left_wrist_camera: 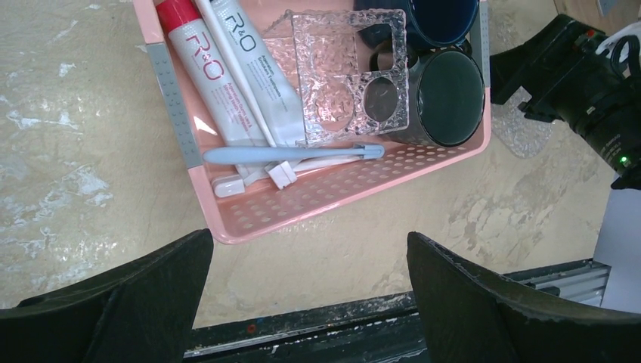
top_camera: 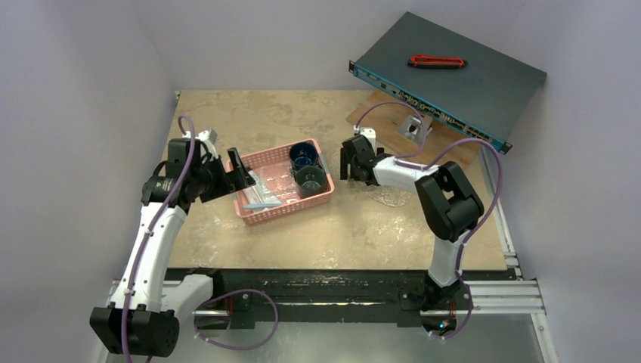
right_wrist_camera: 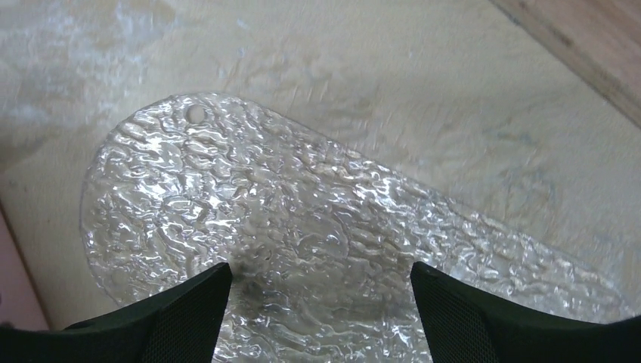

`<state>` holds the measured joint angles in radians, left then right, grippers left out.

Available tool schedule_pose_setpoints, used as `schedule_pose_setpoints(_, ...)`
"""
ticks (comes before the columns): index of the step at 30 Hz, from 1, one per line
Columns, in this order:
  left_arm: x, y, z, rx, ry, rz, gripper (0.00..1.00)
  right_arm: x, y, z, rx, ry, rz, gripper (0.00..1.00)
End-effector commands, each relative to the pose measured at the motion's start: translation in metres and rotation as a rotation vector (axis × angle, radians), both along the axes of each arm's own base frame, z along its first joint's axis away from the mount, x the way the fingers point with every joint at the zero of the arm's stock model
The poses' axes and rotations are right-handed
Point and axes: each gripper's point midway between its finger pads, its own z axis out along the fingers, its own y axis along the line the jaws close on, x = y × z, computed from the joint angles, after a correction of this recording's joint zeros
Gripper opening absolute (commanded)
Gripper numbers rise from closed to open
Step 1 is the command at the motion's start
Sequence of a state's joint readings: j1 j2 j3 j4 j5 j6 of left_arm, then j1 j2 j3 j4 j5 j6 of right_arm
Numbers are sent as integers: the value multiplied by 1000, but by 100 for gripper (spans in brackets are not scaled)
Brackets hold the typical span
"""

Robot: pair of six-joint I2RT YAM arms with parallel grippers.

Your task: Prepare toiletry sets of a toothbrush and toothpaste on the tray

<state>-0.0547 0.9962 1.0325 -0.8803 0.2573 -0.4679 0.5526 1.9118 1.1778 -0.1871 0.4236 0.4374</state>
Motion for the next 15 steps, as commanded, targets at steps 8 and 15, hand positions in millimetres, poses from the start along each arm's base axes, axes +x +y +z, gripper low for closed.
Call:
schedule_pose_setpoints(8,1,2,14,14,-71,3,99,-111,-24,-43,-3,278,7,88)
schedule_pose_setpoints(15,0,3,16,18,-78,5,99,-139,-20,-40,21,287,-41,88)
